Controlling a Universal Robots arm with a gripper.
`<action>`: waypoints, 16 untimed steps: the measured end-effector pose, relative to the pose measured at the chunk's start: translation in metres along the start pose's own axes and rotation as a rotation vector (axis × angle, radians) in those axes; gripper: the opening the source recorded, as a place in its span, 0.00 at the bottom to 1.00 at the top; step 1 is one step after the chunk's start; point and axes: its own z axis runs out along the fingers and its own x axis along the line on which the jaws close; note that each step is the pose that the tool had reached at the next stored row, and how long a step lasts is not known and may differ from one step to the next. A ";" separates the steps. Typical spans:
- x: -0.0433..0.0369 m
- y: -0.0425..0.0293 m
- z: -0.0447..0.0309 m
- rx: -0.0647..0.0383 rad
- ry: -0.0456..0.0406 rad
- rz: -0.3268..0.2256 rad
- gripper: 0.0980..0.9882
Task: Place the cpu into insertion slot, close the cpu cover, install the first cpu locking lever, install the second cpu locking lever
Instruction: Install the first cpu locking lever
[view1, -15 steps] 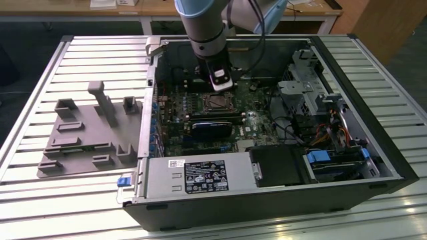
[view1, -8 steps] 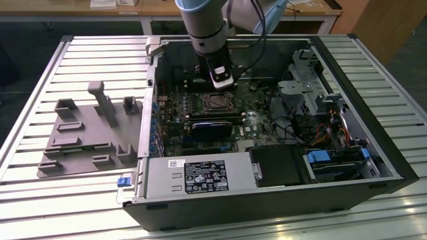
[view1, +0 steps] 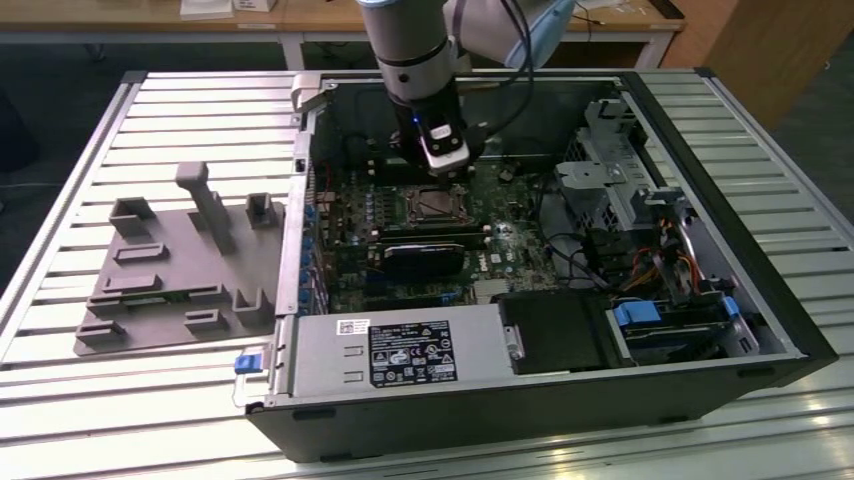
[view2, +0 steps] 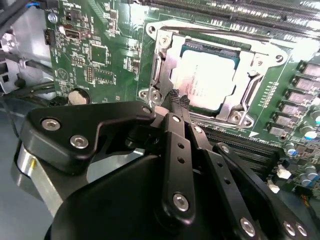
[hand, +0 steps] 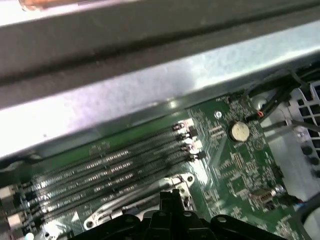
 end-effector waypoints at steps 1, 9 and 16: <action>-0.0003 0.0001 -0.0010 0.002 -0.0005 -0.001 0.00; -0.0028 0.0019 -0.0113 0.014 -0.0056 -0.004 0.00; -0.0028 0.0019 -0.0117 0.015 -0.0059 -0.004 0.00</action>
